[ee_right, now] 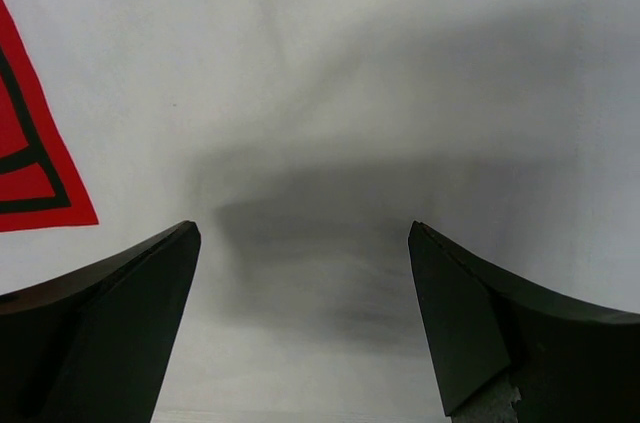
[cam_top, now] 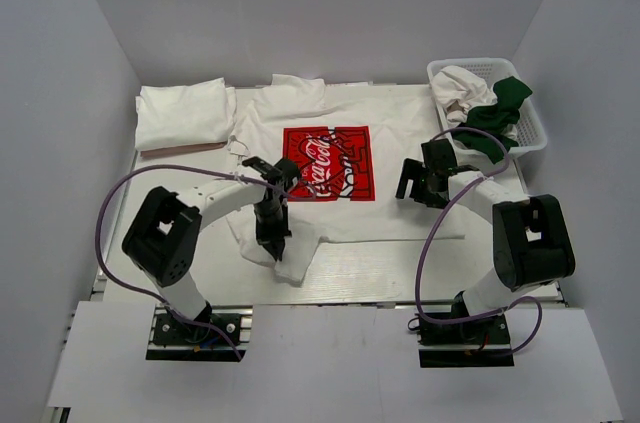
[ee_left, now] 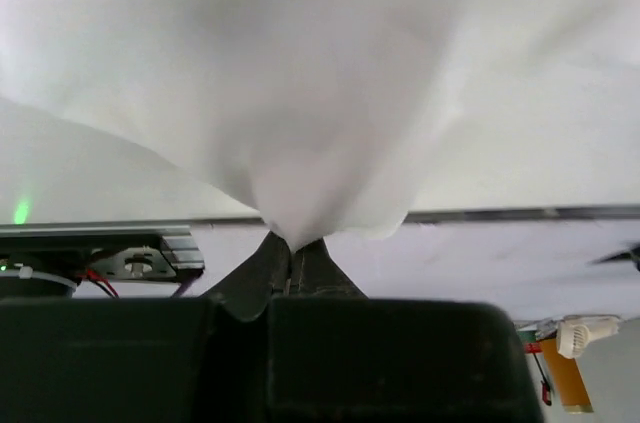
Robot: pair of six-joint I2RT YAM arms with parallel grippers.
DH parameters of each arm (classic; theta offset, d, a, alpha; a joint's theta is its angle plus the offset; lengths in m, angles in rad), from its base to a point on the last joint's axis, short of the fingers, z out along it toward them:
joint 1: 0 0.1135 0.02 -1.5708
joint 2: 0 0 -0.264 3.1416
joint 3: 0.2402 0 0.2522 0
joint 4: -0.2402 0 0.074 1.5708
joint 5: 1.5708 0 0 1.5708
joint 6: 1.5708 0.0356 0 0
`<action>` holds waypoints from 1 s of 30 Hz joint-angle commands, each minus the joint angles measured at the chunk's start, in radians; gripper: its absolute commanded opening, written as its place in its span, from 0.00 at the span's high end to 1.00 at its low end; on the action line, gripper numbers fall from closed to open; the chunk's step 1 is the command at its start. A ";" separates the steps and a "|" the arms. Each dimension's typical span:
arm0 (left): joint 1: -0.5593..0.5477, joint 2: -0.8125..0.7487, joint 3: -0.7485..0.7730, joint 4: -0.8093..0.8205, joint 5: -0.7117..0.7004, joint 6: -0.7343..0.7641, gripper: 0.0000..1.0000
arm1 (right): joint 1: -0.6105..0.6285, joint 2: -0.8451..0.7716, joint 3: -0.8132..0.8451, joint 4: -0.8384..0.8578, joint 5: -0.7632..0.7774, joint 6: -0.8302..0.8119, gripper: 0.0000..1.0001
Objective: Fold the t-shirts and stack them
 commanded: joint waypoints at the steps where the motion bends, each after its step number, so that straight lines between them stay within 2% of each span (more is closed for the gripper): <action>1: -0.011 -0.056 0.108 -0.170 0.001 0.015 1.00 | -0.002 -0.026 0.004 -0.023 0.035 0.007 0.10; 4: -0.011 -0.090 0.113 -0.305 0.066 0.047 1.00 | -0.001 -0.013 0.017 -0.043 0.034 0.009 0.10; 7: -0.011 -0.125 0.083 -0.305 0.207 0.094 1.00 | -0.004 -0.007 0.023 -0.055 0.032 0.009 0.10; 9: -0.011 -0.116 0.074 -0.305 0.208 0.107 0.99 | -0.005 0.001 0.031 -0.060 0.031 0.007 0.10; 11: 0.014 -0.060 0.148 -0.305 0.138 0.120 0.99 | -0.005 0.003 0.033 -0.060 0.032 0.006 0.10; 14: 0.014 0.069 0.321 -0.273 -0.085 0.120 0.99 | -0.005 0.011 0.037 -0.057 0.037 0.001 0.10; 15: 0.014 0.109 0.409 -0.273 -0.166 0.131 0.83 | -0.005 0.016 0.040 -0.064 0.035 0.001 0.10; 16: 0.023 0.152 0.460 -0.282 -0.194 0.131 0.62 | -0.007 0.019 0.048 -0.071 0.034 -0.002 0.10; 17: 0.023 0.195 0.505 -0.291 -0.221 0.140 0.47 | -0.004 0.022 0.054 -0.075 0.038 -0.002 0.10; 18: 0.023 0.250 0.531 -0.291 -0.269 0.140 0.26 | -0.004 0.017 0.054 -0.077 0.040 0.000 0.10; 19: 0.023 0.272 0.559 -0.291 -0.289 0.149 0.00 | -0.007 0.019 0.056 -0.080 0.038 -0.003 0.10; 25: 0.035 0.297 0.521 -0.253 -0.312 0.151 0.00 | -0.005 0.014 0.053 -0.086 0.037 -0.008 0.10; 29: 0.025 0.074 0.368 -0.178 -0.276 0.104 0.00 | -0.004 0.017 0.040 -0.063 0.015 -0.016 0.10; 30: 0.024 -0.034 0.320 -0.155 -0.266 0.093 0.00 | -0.004 0.019 0.040 -0.058 0.012 -0.013 0.10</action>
